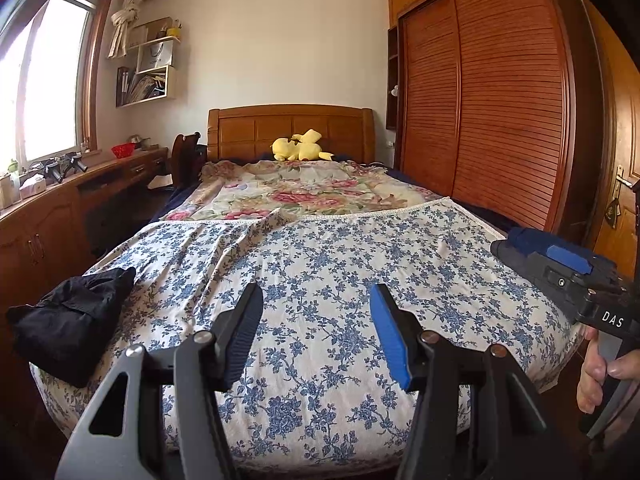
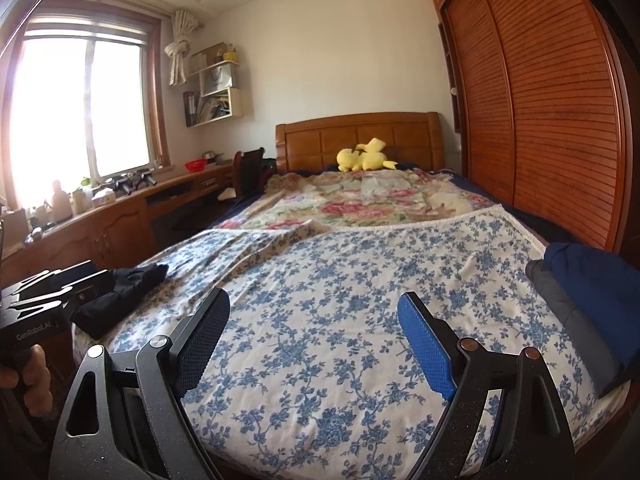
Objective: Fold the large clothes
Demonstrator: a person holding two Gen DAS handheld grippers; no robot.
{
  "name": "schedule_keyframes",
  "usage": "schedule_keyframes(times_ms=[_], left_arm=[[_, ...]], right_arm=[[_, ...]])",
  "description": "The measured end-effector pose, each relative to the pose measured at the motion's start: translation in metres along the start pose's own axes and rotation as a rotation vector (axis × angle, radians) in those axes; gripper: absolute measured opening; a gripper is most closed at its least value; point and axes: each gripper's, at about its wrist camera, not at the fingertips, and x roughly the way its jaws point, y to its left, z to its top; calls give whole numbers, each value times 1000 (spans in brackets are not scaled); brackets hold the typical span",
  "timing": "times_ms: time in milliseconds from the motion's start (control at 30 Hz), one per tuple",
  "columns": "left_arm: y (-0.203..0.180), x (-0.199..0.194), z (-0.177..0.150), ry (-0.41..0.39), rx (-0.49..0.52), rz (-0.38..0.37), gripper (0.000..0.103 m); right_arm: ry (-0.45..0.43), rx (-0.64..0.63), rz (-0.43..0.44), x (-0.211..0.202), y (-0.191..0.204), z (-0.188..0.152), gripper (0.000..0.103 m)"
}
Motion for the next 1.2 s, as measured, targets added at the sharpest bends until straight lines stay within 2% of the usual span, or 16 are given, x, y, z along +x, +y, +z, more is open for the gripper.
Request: schedule_keyframes(times_ms=[1200], left_arm=[[5,-1,-5,4,-2,9,55]], right_arm=[[3,-1,0,-1,2,-1,88]])
